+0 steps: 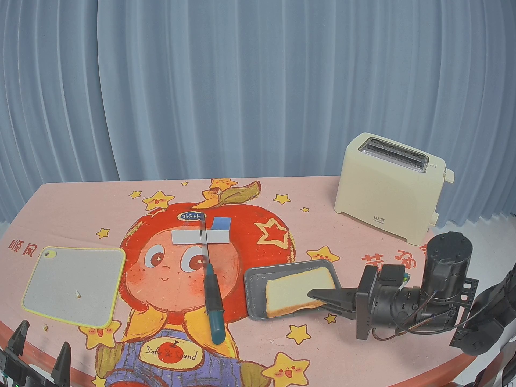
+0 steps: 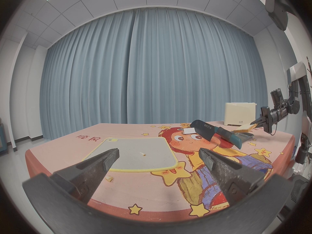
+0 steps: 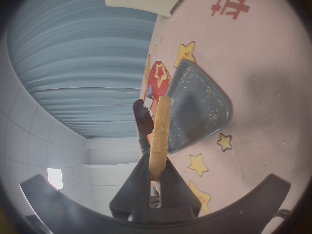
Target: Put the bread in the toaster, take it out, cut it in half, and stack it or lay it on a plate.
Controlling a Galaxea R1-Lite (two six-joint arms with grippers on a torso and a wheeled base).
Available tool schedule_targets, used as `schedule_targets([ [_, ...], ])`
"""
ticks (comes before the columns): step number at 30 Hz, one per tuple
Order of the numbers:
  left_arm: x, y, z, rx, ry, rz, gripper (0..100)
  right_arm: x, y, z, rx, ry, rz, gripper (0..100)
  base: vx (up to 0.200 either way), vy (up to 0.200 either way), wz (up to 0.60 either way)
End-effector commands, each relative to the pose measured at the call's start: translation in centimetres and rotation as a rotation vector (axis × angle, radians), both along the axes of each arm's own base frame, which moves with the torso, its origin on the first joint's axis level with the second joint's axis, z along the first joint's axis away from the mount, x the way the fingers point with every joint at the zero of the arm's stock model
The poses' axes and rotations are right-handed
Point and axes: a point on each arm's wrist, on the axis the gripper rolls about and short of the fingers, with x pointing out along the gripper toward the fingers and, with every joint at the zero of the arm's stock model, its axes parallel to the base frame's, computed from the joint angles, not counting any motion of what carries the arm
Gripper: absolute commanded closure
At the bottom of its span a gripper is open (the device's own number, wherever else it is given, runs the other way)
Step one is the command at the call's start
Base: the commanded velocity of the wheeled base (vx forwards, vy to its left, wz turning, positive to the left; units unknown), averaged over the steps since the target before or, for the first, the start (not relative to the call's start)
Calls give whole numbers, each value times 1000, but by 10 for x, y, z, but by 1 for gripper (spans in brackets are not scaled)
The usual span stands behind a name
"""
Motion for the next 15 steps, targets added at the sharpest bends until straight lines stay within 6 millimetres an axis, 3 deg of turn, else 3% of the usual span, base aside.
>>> schedule_targets([
  [1, 1, 0, -4, 0, 17, -1, 0, -7, -8, 21, 53, -67, -3, 100, 0, 0, 0],
  [5, 1, 0, -4, 0, 17, -1, 0, -12, -12, 31, 53, -134, 1, 100, 0, 0, 0],
  [15, 1, 0, -4, 0, 17, -1, 0, -14, -25, 35, -59, -318, 28, 100, 0, 0, 0],
])
